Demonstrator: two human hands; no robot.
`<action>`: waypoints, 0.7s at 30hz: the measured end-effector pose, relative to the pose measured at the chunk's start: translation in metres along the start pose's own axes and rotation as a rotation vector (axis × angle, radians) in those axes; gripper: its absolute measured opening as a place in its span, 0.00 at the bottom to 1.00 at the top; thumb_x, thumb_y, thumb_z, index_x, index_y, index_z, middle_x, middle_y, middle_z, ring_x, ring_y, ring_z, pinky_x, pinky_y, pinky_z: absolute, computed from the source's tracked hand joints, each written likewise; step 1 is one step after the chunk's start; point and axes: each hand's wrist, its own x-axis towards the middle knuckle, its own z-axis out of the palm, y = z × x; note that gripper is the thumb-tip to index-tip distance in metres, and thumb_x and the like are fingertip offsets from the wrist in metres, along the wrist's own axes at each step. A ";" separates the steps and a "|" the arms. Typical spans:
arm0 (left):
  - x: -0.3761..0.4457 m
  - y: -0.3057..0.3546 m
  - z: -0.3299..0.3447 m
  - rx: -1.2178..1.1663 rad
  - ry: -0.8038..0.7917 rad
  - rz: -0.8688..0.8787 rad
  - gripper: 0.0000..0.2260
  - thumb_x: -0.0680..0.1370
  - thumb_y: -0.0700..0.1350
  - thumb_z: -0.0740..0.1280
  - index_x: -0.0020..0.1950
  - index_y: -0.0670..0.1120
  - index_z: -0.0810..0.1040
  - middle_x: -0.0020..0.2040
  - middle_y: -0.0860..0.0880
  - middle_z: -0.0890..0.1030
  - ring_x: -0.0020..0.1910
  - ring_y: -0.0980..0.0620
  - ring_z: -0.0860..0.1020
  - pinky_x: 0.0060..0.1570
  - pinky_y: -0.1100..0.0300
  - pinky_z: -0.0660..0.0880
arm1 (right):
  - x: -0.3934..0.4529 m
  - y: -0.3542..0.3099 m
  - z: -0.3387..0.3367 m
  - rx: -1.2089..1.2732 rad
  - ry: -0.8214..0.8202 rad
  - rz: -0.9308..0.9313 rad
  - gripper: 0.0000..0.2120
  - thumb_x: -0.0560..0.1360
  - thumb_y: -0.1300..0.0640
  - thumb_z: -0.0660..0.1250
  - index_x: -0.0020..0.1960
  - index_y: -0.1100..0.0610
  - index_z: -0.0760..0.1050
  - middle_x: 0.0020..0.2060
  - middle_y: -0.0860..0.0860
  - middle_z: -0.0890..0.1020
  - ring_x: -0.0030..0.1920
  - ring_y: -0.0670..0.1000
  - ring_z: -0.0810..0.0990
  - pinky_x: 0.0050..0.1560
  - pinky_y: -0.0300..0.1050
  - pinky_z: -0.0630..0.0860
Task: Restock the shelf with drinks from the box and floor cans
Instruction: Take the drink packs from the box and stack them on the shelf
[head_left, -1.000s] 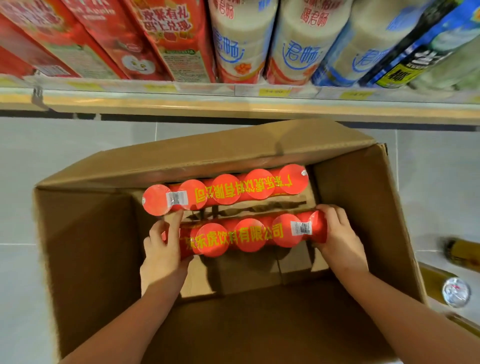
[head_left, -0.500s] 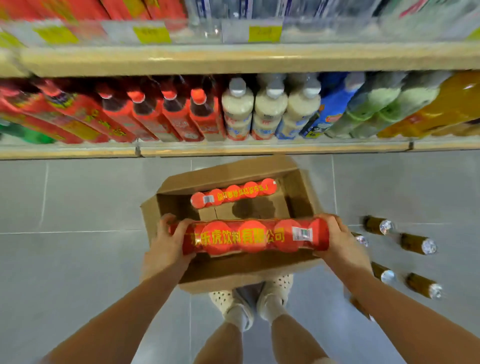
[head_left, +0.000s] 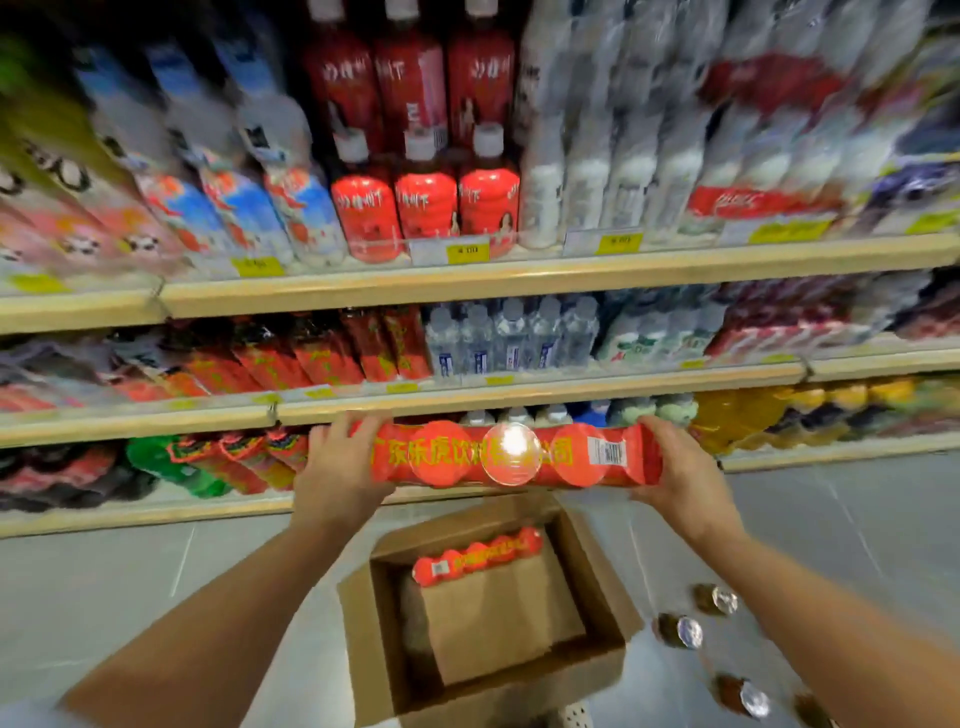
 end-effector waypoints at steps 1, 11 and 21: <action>0.000 0.004 -0.015 0.016 0.006 0.016 0.30 0.68 0.44 0.73 0.68 0.51 0.66 0.65 0.46 0.68 0.64 0.41 0.64 0.58 0.45 0.71 | -0.002 -0.007 -0.011 0.011 0.035 -0.025 0.35 0.62 0.65 0.75 0.66 0.62 0.66 0.62 0.58 0.74 0.60 0.59 0.74 0.55 0.43 0.67; -0.008 0.038 -0.138 -0.023 0.260 0.254 0.33 0.66 0.45 0.75 0.69 0.51 0.65 0.65 0.47 0.69 0.63 0.43 0.67 0.59 0.48 0.71 | -0.028 -0.073 -0.118 0.000 0.330 -0.215 0.39 0.61 0.62 0.77 0.68 0.58 0.64 0.66 0.55 0.72 0.65 0.56 0.71 0.63 0.49 0.68; -0.026 0.081 -0.247 -0.075 0.571 0.421 0.33 0.64 0.41 0.76 0.68 0.47 0.68 0.63 0.43 0.72 0.61 0.39 0.67 0.60 0.49 0.64 | -0.058 -0.129 -0.217 0.031 0.626 -0.418 0.37 0.61 0.65 0.76 0.67 0.58 0.66 0.63 0.57 0.74 0.62 0.56 0.73 0.61 0.50 0.70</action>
